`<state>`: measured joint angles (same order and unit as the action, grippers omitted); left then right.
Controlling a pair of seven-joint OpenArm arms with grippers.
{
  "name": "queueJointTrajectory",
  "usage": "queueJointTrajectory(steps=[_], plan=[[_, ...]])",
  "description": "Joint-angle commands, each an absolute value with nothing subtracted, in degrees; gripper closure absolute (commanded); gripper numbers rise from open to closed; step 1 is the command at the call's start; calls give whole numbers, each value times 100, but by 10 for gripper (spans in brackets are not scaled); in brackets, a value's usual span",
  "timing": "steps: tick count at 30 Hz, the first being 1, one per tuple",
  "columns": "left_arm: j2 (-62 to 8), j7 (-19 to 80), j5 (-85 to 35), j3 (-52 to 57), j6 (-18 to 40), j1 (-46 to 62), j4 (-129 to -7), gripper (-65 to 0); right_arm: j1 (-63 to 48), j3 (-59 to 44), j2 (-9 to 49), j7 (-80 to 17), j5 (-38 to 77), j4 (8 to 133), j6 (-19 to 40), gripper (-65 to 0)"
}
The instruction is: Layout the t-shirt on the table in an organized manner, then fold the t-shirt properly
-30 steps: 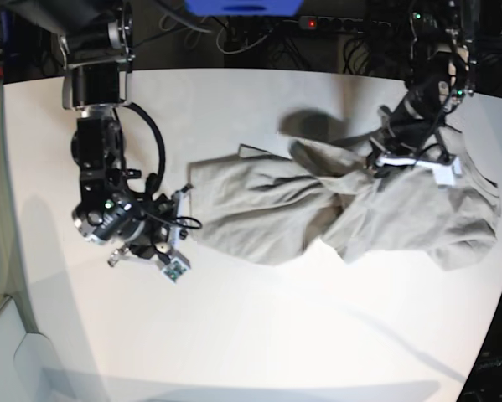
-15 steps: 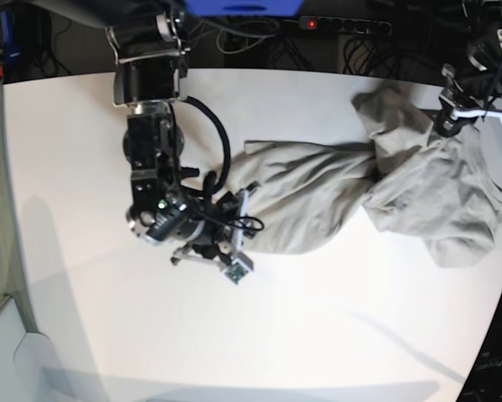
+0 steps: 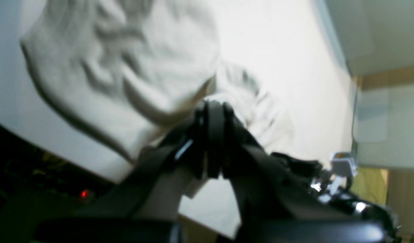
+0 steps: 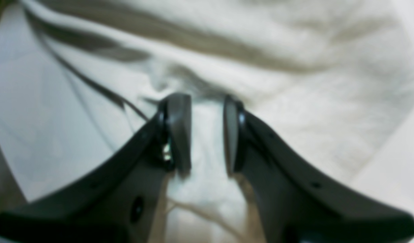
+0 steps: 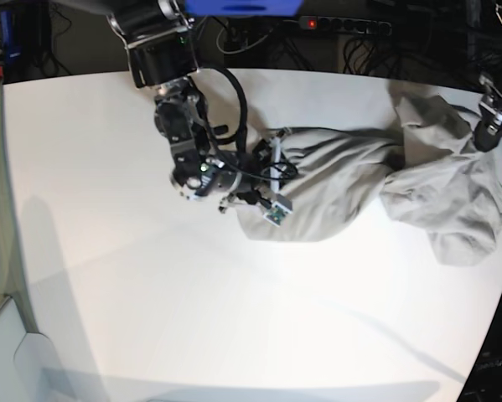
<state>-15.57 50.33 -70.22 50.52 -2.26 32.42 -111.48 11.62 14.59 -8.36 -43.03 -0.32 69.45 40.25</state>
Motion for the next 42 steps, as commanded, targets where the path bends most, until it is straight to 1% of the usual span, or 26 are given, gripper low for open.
queueJointTrajectory(steps=[1, 5, 10, 15, 20, 25, 27, 30, 33, 35, 37, 40, 42], plan=[[-1666, 5068, -7160, 5235, -145, 3266, -11222, -4, 1402, 1455, -769, -4251, -40, 6791, 4000, -181], [-1684, 5112, -7178, 5455, 233, 3248, -11081, -4, 1789, 1270, -567, -3793, -40, 5921, 4000, -181], [-1692, 5253, -7204, 5525, 488, 3240, -10615, -4, 2141, 453, -338, -3442, -40, 5560, 4000, -181], [-1692, 5464, -7196, 5560, 796, 3108, -10440, -4, 2501, 40, -84, -3152, -40, 5437, 4000, -181], [-1692, 5895, -7169, 5912, 1182, 2897, -10264, -4, 2826, -708, 13, -2791, -40, 5464, 4000, -181], [-1692, 6097, -7152, 6044, 1209, 2774, -9877, -4, 3213, -1358, 13, -2800, -31, 5473, 4000, -181], [-1692, 6097, -7152, 6035, 1218, 2756, -9842, -4, 3345, -1437, 22, -3046, -22, 5516, 4000, -185], [-1657, 6097, -7152, 6026, 1218, 2747, -9851, -4, 3345, -1429, -13, -3732, -13, 5974, 4000, -186], [-1640, 6097, -7143, 6026, 1218, 2633, -9833, -4, 3345, -1305, -277, -4470, -13, 6343, 4000, -190], [-1640, 6097, -7134, 6026, 1218, 2633, -9833, -4, 3345, -866, -391, -4901, -13, 6457, 4000, -212], [-1640, 6097, -7134, 6026, 1218, 2633, -9842, -4, 3345, -207, -426, -5200, -13, 6466, 4000, -248], [-1640, 6097, -7134, 6009, 1218, 2633, -9842, -4, 3345, 646, -558, -5279, -13, 6440, 4000, -290], [-1640, 6053, -7134, 5895, 1218, 2624, -9842, -4, 3345, 971, -673, -5279, -13, 6440, 4000, -318]])
